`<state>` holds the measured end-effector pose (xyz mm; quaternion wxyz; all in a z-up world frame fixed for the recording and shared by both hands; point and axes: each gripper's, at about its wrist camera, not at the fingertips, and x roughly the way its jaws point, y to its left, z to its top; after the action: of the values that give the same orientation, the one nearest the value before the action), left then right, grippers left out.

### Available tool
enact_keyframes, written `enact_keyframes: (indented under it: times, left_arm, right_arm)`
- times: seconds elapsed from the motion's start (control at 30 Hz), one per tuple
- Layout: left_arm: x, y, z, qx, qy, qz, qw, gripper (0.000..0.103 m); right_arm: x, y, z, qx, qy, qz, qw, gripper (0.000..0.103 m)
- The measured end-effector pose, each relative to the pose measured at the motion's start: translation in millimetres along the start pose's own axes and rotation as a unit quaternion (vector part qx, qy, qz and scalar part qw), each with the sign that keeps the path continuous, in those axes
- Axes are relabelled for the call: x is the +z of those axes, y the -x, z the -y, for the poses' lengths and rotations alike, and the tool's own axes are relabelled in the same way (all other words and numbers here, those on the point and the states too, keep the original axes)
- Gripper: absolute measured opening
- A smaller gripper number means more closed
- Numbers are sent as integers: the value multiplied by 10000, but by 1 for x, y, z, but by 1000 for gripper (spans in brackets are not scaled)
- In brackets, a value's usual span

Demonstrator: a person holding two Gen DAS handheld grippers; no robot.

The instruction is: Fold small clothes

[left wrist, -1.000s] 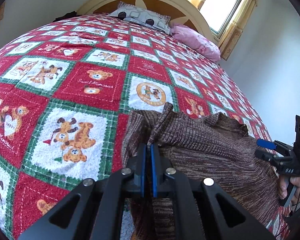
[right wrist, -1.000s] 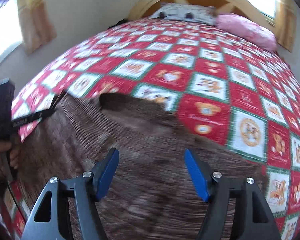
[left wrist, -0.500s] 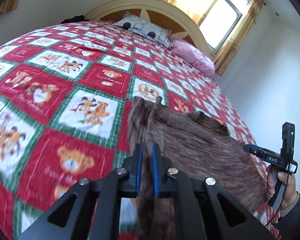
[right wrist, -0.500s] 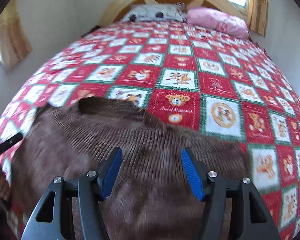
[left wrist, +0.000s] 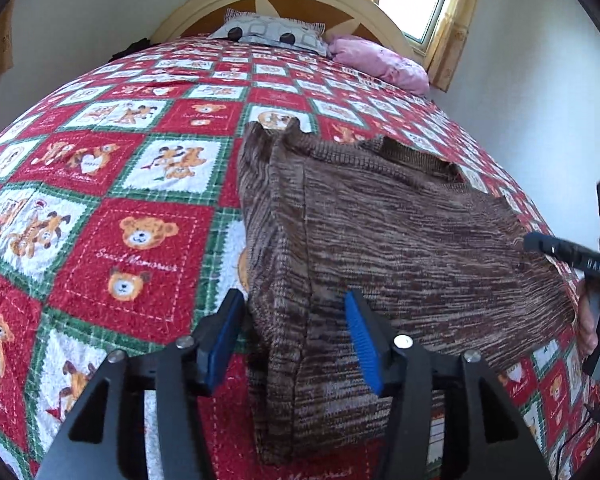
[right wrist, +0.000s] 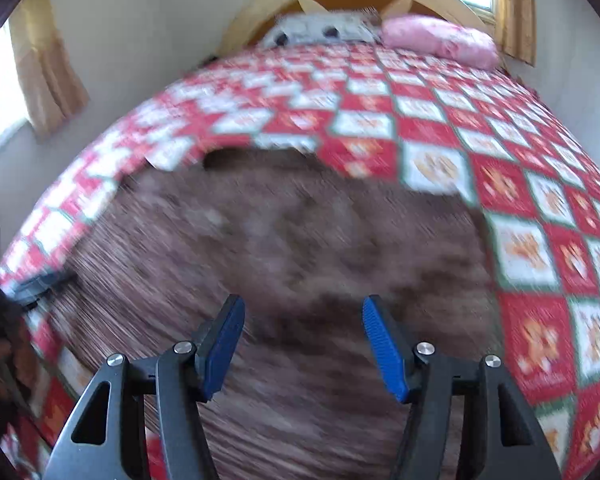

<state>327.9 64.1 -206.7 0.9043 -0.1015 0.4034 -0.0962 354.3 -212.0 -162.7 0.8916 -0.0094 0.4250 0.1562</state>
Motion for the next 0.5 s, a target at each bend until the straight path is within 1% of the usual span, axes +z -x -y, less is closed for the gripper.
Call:
enact_keyframes:
  times: [0.03, 0.07, 0.1, 0.13, 0.17, 0.3, 0.4, 0.5]
  left_arm:
    - [0, 0, 0, -9, -20, 8, 10000, 59]
    - [0, 0, 1, -3, -32, 7, 10000, 59]
    - [-1, 0, 2, 12, -43, 6, 10000, 59]
    - [-1, 0, 3, 21, -53, 6, 10000, 60]
    - [-1, -1, 3, 1, -46, 1, 10000, 60]
    - [-4, 2, 0, -94, 58, 31, 9999, 61]
    - [-4, 4, -5, -213, 200, 81, 9995, 61]
    - [-4, 7, -11, -175, 366, 149, 9991, 61]
  right_arm:
    - [6, -13, -4, 258, -53, -198, 9995, 62]
    - [11, -31, -7, 393, -121, -502, 9979, 62]
    - [15, -50, -7, 238, -226, -752, 9966, 63]
    - [20, -66, -5, 120, -297, -796, 9963, 63]
    - [28, -72, -5, 47, -248, -649, 9976, 63]
    - [47, -82, -2, -131, -497, -482, 9975, 63]
    - [44, -64, -7, -151, -485, -182, 9985, 63]
    - [33, -47, -25, -156, -171, -64, 9997, 63]
